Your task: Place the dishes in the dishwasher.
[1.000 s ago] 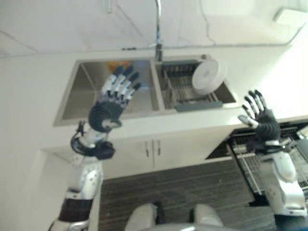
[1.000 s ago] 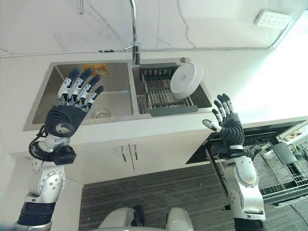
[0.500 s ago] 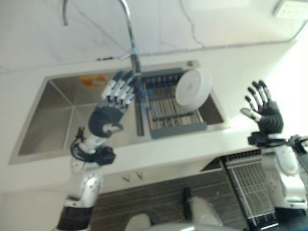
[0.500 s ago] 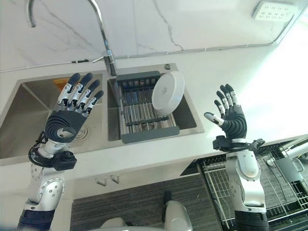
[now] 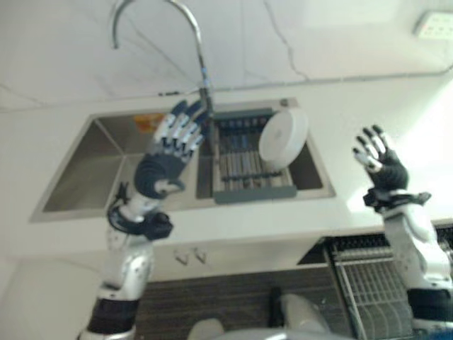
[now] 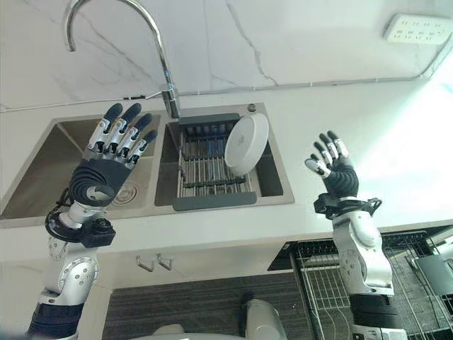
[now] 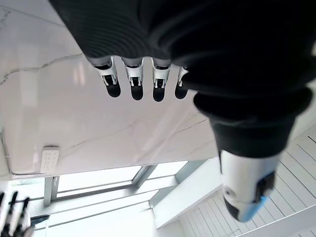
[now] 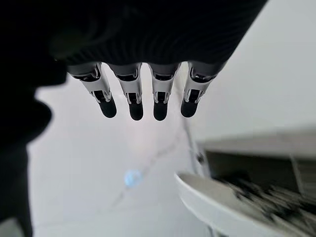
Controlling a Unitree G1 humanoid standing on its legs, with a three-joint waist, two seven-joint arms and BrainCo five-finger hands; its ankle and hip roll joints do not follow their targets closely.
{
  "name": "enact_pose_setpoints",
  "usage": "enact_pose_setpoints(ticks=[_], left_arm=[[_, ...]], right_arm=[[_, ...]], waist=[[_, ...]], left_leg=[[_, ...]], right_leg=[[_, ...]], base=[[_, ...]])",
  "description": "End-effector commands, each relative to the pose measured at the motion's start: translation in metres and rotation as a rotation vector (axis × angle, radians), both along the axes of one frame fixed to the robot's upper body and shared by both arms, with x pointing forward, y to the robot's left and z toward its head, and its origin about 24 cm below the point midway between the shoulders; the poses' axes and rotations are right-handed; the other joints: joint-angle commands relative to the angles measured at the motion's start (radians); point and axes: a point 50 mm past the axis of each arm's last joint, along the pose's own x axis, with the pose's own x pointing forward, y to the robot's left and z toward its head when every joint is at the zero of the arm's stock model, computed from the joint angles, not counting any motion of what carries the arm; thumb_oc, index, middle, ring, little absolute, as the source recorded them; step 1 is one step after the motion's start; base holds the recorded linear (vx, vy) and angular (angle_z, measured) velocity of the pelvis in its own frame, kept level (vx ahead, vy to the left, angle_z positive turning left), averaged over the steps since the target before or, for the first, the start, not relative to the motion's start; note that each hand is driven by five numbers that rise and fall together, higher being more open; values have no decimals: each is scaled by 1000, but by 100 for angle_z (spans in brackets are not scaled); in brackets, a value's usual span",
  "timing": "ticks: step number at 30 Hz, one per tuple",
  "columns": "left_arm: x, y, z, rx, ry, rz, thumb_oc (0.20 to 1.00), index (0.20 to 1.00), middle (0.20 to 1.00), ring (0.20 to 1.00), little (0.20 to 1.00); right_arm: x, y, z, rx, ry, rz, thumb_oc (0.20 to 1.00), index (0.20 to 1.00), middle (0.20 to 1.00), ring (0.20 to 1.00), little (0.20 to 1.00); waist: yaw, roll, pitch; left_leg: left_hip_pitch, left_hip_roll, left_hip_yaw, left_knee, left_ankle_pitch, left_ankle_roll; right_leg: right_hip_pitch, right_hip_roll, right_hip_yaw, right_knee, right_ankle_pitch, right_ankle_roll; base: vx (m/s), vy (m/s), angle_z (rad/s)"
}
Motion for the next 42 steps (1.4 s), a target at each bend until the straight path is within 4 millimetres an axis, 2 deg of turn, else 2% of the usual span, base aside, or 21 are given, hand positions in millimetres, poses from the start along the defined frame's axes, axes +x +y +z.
enact_pose_setpoints(ticks=[1, 7, 16, 24, 31, 42], left_arm=[[1, 0, 13, 14, -73, -37, 1000, 1000, 1000, 1000, 1000], [6, -4, 12, 13, -52, -62, 1000, 1000, 1000, 1000, 1000], [10, -4, 12, 9, -35, -45, 1000, 1000, 1000, 1000, 1000], [11, -4, 12, 10, -26, -33, 1000, 1000, 1000, 1000, 1000], [14, -7, 12, 19, -7, -52, 1000, 1000, 1000, 1000, 1000], [17, -10, 13, 32, 7, -66, 1000, 1000, 1000, 1000, 1000]], right_arm=[[13, 4, 15, 117, -73, 39, 1000, 1000, 1000, 1000, 1000], [24, -1, 3, 249, 19, 44, 1000, 1000, 1000, 1000, 1000], [33, -15, -6, 236, 98, -56, 1000, 1000, 1000, 1000, 1000], [39, -20, -13, 195, 171, -68, 1000, 1000, 1000, 1000, 1000], [49, -28, -8, 115, 179, -81, 1000, 1000, 1000, 1000, 1000], [64, -27, -2, 132, 208, -55, 1000, 1000, 1000, 1000, 1000]], waist=[[10, -49, -31], [28, -49, -34], [47, -47, -37], [67, -47, -35], [82, -48, -35], [105, -46, -33]], left_leg=[[-56, -7, 13, 45, -20, 21], [-46, -10, 13, 45, -23, 23], [-42, -21, 11, 45, -26, 29], [-49, -35, 0, 45, -21, 33], [-50, -31, 4, 45, -19, 29], [-50, -31, 0, 45, -11, 25]], right_leg=[[123, -96, -5, -88, -62, 157], [144, -103, -18, -88, -64, 159], [168, -101, -11, -88, -78, 156], [185, -95, -1, -88, -91, 152], [195, -99, -10, -88, -97, 152], [212, -101, -18, -88, -108, 146]], base=[[-12, -3, 18], [-18, 22, 10], [-19, 27, 1], [-2, 4, 0], [0, 0, 0], [22, -3, 3]])
